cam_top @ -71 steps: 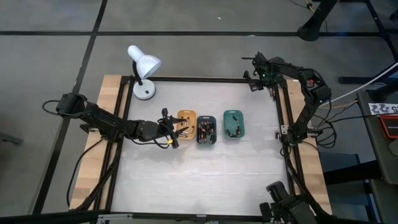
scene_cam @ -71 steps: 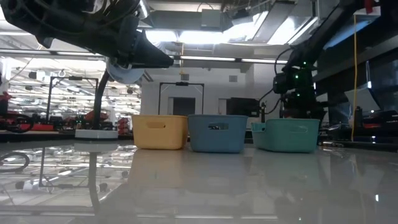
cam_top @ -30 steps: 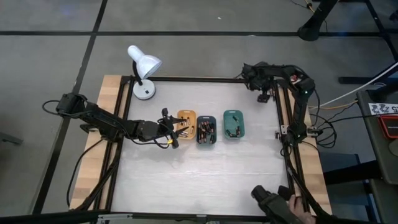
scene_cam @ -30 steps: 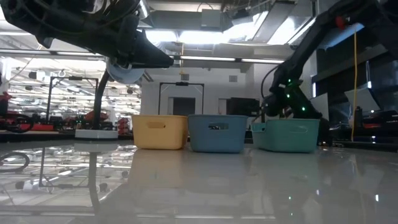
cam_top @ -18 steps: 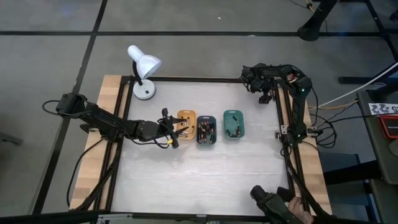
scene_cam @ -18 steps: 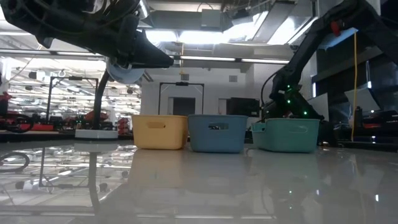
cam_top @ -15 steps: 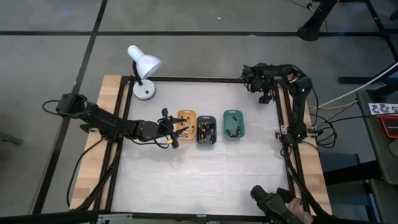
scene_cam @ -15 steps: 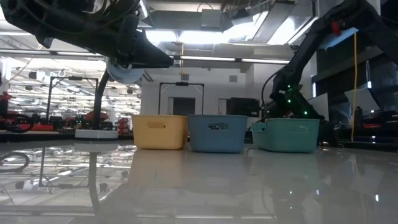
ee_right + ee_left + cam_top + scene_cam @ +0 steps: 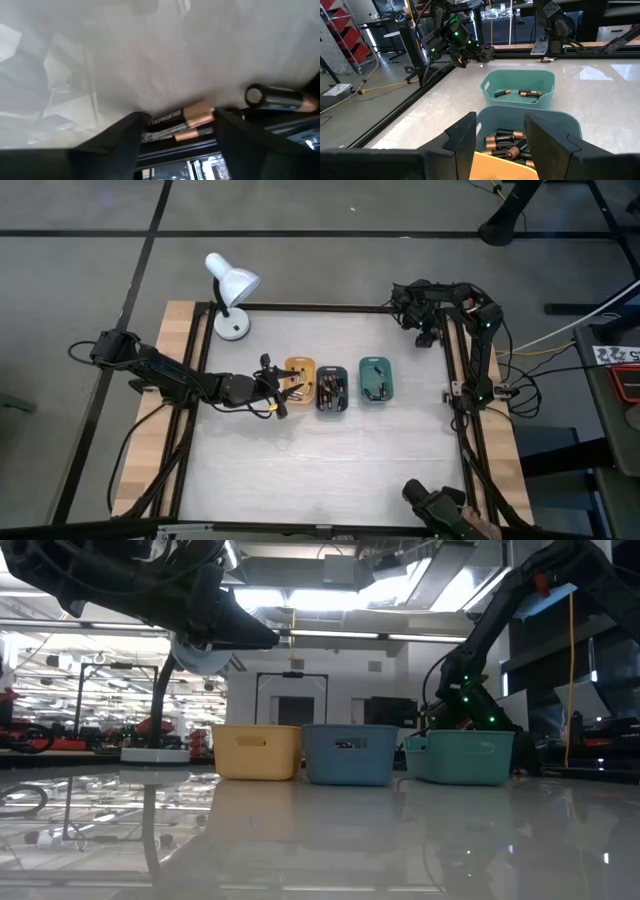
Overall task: Sort batteries
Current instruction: Put the black battery into the blue bin
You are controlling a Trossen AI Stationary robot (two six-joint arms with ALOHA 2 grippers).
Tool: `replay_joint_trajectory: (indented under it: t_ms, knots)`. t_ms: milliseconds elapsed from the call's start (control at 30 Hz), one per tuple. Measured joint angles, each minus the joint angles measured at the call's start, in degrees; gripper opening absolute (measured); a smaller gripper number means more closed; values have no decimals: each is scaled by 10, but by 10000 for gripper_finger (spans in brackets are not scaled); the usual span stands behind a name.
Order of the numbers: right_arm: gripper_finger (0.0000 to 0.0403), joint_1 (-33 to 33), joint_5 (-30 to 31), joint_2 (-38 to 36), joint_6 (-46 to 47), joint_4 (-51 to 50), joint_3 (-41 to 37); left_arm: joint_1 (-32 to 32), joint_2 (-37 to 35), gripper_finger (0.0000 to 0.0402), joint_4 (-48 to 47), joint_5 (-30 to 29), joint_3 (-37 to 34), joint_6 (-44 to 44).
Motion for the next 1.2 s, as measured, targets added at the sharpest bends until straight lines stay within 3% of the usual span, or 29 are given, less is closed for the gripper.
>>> replay_joint_trajectory:
  t_ms: [200,367,933,1200]
  knots:
    - [151,1,-14,0,12,-8,0,0,0,156,0,0,0,0]
    - [109,0,-42,1,56,-21,0,0,0,156,0,0,0,3]
    - [54,75,-49,2,59,-75,44,0,0,156,1,0,0,7]
    - [56,123,-142,-1,59,-123,116,0,0,157,1,0,0,7]
